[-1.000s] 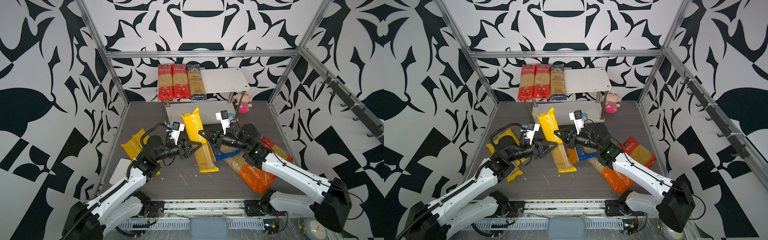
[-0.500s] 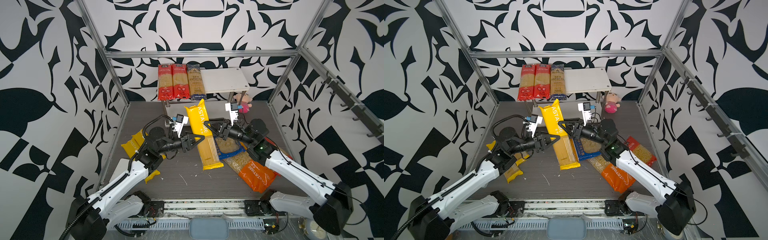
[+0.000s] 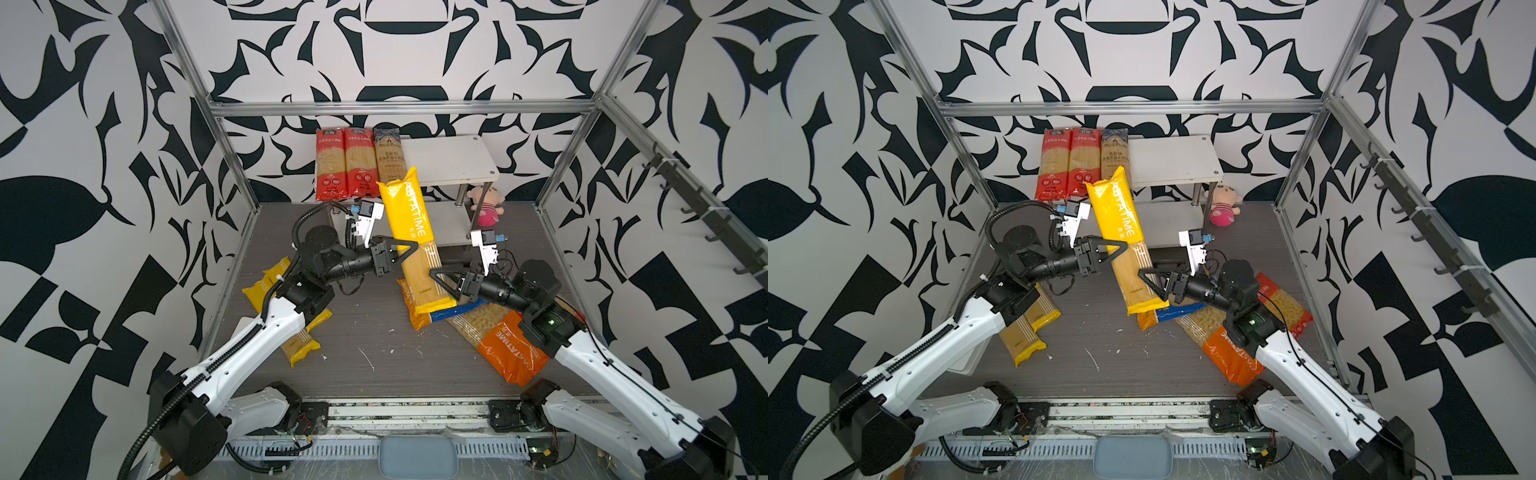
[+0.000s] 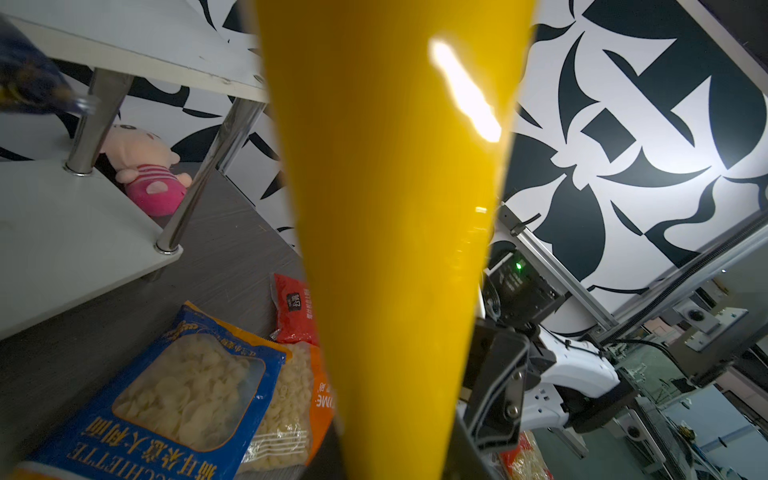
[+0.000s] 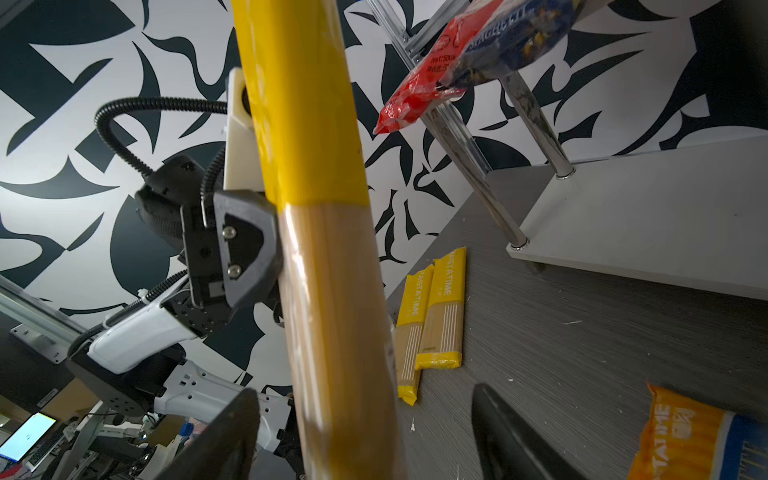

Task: Place and organize the pasta boxes and bags onto the shelf
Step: 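Raise the yellow bag toward the top shelf with both grippers, then stand the yellow bag on the top shelf and open both grippers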

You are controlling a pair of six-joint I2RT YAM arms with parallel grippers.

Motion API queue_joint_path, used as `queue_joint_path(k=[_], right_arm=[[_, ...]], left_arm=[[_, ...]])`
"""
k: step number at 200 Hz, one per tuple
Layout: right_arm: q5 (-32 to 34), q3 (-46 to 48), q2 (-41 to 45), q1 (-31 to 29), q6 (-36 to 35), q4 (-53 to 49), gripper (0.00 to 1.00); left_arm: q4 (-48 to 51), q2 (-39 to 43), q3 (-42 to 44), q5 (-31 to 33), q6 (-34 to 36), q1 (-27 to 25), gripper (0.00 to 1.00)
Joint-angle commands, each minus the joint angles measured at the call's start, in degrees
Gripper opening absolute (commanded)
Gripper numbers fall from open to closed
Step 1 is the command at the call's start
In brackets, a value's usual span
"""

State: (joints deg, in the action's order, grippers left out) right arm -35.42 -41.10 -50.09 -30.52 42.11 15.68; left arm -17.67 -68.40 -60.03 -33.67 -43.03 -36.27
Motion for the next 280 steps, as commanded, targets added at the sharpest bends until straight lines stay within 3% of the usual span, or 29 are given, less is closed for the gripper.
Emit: queue_joint_path(k=[1, 21, 42, 76, 97, 145, 185, 249, 280], right_arm=[[0.0, 1.7, 2.1, -0.2, 0.2, 2.2, 0.82], [0.8, 2.7, 1.8, -0.2, 0.9, 6.1, 0.80], [3.5, 3.7, 1.2, -0.2, 2.0, 11.9, 0.70], [6.0, 3.4, -1.2, 0.5, 4.1, 18.6, 0.40], [5.8, 1.4, -3.0, 2.3, 5.9, 20.6, 0.23], [3.8, -8.8, -9.2, 7.5, 12.1, 21.4, 0.04], [3.4, -20.3, -16.4, 9.7, 17.9, 15.6, 0.00], [2.6, -36.5, -25.3, 10.6, 20.8, -2.5, 0.00], [2.5, -40.0, -29.5, 10.7, 25.4, -3.1, 0.00]], left_arm=[[-6.7, -1.4, -6.1, 2.4, -1.6, 0.2, 0.17], [-6.8, -4.1, -8.9, 2.4, -2.8, 0.3, 0.18], [-5.8, -7.9, -12.1, 2.2, -4.2, 0.4, 0.19], [-3.2, -11.3, -15.7, 2.2, -6.2, 1.6, 0.23], [-1.7, -13.0, -18.1, 2.2, -7.6, 3.1, 0.29], [6.9, -15.6, -24.6, 2.5, -7.2, 6.0, 0.55], [12.5, -11.8, -22.2, 5.0, -6.4, 8.7, 0.68], [20.3, 5.0, -9.4, 10.9, -0.5, 11.6, 0.70], [25.0, 11.8, -3.3, 15.0, 2.0, 11.9, 0.71]])
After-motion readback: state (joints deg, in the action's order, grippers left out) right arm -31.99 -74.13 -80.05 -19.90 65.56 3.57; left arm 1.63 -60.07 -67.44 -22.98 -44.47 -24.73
